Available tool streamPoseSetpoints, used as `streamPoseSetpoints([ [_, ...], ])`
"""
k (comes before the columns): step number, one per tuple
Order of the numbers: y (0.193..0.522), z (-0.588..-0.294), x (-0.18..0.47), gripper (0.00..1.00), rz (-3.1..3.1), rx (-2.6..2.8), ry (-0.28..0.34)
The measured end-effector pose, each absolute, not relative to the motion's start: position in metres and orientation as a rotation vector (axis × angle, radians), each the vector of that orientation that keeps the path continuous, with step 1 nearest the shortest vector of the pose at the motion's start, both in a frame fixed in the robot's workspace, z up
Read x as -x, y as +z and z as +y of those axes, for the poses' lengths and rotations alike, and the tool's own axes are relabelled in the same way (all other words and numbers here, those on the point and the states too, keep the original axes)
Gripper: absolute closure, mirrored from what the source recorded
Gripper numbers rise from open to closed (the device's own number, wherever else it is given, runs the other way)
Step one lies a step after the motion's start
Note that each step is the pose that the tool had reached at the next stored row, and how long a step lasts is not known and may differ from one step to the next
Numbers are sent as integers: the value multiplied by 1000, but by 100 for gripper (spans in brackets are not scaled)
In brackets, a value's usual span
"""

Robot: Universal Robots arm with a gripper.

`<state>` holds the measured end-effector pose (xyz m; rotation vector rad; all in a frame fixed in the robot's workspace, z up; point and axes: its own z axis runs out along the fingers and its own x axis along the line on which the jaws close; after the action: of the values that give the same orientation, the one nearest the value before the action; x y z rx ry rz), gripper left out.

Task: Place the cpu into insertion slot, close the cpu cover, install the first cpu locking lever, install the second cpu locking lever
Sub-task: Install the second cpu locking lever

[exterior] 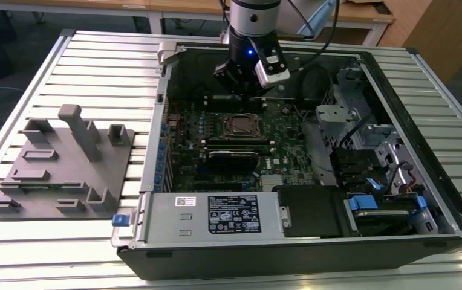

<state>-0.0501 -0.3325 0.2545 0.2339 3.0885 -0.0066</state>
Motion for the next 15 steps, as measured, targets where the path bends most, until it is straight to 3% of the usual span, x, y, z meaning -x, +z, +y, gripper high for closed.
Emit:
streamPoseSetpoints([
  [15, 255, -338, 50, 90, 3089, -234, -5],
])
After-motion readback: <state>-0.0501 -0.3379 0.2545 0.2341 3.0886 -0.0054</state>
